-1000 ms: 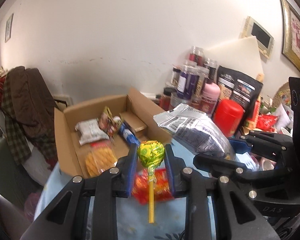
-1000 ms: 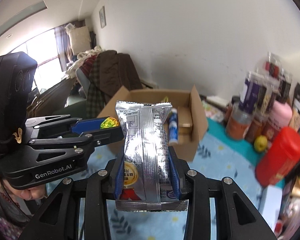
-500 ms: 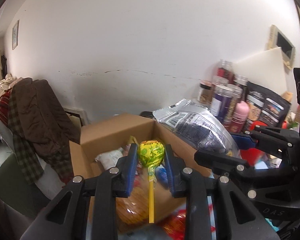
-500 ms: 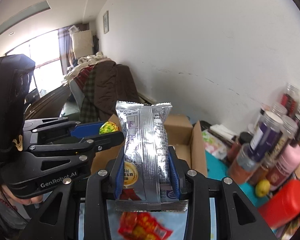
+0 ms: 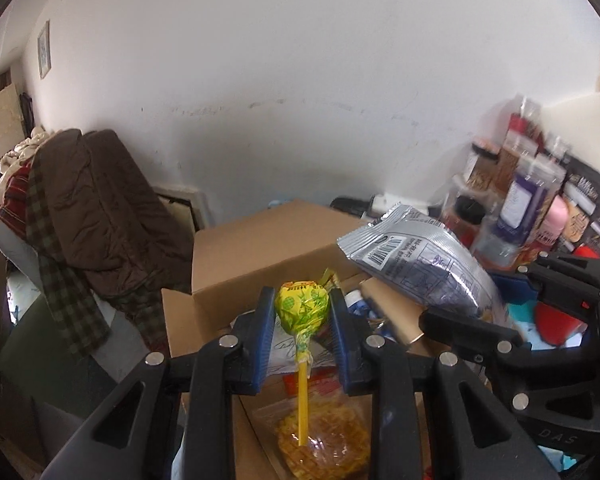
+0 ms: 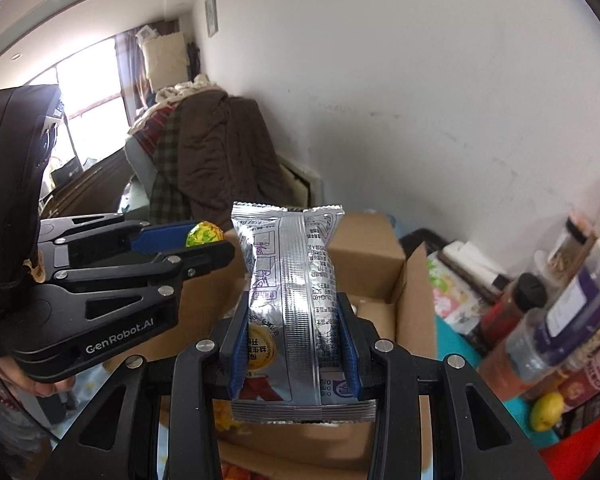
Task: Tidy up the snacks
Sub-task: 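Lower the lollipop into the box with the left tool while the right tool lowers the silver packet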
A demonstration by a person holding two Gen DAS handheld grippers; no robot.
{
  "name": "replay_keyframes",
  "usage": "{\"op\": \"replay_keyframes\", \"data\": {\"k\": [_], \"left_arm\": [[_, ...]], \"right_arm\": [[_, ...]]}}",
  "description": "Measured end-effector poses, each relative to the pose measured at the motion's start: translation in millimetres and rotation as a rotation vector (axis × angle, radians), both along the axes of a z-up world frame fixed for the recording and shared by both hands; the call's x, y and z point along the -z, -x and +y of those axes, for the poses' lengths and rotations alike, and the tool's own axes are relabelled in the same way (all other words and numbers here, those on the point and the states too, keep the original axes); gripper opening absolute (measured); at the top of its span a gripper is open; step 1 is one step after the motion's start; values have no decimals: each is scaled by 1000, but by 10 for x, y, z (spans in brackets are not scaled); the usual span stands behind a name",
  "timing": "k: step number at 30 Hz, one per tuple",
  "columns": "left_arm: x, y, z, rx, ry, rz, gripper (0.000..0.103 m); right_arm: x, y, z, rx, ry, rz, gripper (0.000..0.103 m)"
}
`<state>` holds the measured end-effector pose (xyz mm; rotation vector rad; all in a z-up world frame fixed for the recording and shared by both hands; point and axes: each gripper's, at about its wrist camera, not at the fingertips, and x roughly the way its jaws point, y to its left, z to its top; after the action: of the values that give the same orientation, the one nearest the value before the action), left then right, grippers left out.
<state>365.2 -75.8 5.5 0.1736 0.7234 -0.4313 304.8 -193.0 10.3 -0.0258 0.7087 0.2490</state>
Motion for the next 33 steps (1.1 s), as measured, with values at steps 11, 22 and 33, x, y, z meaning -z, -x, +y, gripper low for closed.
{"op": "replay_keyframes", "data": {"k": [11,22,33], "left_arm": [[421,-266,-79,-50,-94,82,26],[609,-335,-108,-82,-174,111,26],[693,-366,-107,-130,-199,142,29]], "right_arm": [[361,-260,-74,38,30,102,38],[604,-346,-109,68,61,173,38],[624,-322,-131,113,100,205,57]]}}
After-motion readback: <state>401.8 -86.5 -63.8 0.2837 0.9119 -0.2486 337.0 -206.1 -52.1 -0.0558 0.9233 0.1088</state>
